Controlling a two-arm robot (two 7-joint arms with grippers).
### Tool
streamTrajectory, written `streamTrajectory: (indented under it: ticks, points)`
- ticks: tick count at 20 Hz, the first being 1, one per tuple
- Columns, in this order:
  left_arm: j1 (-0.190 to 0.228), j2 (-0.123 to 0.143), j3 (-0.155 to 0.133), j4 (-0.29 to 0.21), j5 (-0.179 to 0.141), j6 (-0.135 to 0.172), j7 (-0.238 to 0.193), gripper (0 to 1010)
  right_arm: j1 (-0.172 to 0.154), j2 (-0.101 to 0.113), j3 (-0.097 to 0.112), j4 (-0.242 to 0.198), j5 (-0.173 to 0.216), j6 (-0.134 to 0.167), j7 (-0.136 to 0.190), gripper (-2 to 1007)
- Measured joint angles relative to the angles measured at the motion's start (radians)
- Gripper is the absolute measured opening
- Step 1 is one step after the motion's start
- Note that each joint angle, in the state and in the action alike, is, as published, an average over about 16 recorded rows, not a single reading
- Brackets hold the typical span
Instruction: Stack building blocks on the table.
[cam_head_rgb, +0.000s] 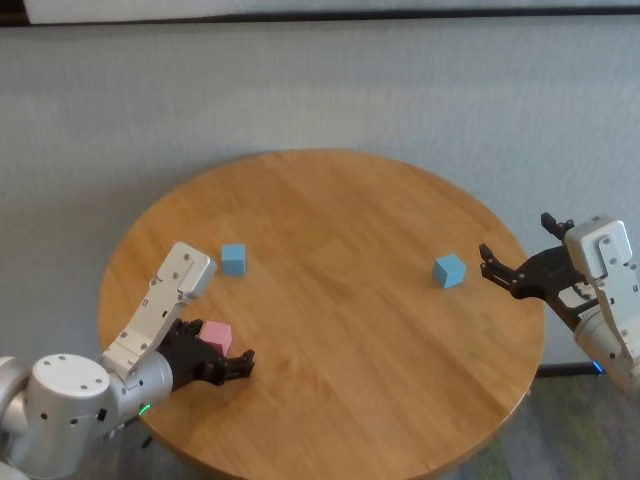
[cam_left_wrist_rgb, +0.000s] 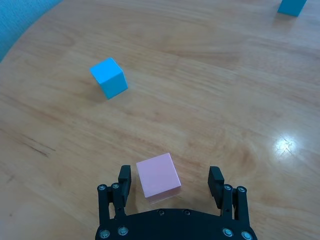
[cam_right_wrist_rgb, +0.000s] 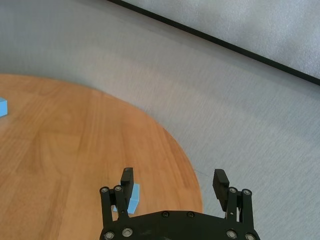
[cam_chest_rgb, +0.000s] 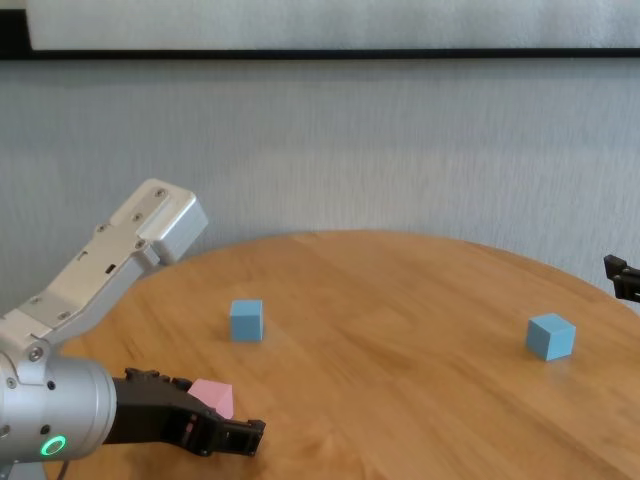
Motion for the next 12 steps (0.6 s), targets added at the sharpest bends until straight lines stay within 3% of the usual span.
streamTrajectory:
  ticks: [6, 12]
  points:
    - [-0.001, -0.006, -0.005, 0.007, 0.009, 0.0, -0.007, 965, 0.0, 0.0, 0.0, 0.0, 0.0, 0.0, 0.0, 1005]
    - [-0.001, -0.01, -0.01, 0.011, 0.021, -0.002, -0.017, 866, 0.0, 0.0, 0.0, 0.0, 0.0, 0.0, 0.0, 1005]
